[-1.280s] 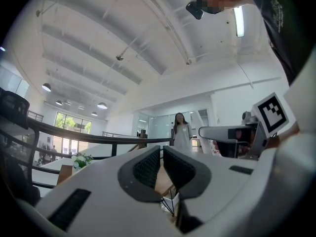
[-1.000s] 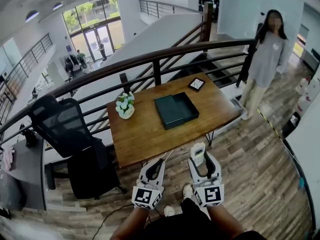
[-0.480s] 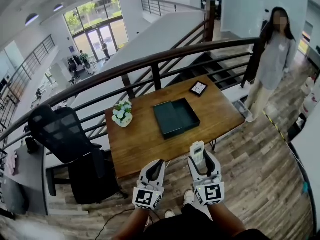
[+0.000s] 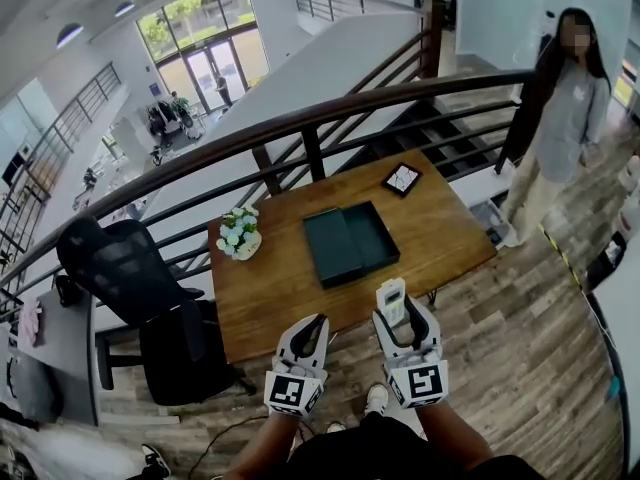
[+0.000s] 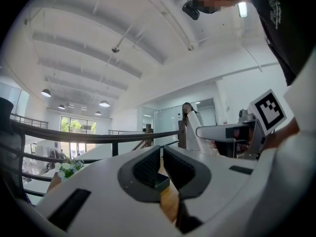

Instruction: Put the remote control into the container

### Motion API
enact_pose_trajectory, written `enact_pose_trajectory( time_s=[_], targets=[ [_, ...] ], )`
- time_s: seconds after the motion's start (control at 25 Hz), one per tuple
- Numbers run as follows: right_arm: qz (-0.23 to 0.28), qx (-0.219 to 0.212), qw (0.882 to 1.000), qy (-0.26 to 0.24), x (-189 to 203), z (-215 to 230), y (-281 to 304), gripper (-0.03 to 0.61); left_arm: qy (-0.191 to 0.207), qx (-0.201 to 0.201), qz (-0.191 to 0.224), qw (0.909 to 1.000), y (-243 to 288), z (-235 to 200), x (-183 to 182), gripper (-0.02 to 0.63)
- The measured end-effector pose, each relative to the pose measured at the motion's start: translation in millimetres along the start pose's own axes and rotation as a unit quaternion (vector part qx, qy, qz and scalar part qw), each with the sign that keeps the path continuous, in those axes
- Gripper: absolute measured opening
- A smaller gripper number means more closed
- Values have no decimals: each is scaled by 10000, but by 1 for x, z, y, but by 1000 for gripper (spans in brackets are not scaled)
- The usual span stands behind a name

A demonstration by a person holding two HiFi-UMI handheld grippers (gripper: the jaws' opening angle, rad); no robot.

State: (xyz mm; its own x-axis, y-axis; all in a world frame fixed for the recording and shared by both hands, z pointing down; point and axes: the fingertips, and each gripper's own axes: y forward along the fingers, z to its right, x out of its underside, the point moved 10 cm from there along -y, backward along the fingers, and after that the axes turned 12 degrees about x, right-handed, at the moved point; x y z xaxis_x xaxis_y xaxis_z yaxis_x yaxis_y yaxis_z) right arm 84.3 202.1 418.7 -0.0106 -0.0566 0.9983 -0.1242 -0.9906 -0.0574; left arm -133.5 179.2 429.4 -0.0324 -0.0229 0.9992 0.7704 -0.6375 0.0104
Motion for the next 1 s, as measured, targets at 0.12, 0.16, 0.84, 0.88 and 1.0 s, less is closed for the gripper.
enact_pose_trajectory(
  time_s=[0.12, 0.16, 0.84, 0.88, 1.0],
  targets=[
    [7, -99, 9999, 39, 3, 14, 14, 245, 11, -68, -48, 10000, 18, -2, 0, 25],
    [12, -134, 9999, 53, 4, 19, 18, 245, 0, -91, -53, 9999, 23, -2, 1, 25],
    [91, -402, 9990, 185, 6, 56, 84, 245, -190, -284, 4, 9994, 87, -25, 0, 25],
    [104, -406, 9990, 163, 6, 56, 88, 245, -209, -299, 18, 9993, 90, -29, 1, 25],
    [119, -435, 9989, 111, 5, 56, 100, 245, -218, -327, 80, 9992, 99, -40, 2, 25]
  ],
)
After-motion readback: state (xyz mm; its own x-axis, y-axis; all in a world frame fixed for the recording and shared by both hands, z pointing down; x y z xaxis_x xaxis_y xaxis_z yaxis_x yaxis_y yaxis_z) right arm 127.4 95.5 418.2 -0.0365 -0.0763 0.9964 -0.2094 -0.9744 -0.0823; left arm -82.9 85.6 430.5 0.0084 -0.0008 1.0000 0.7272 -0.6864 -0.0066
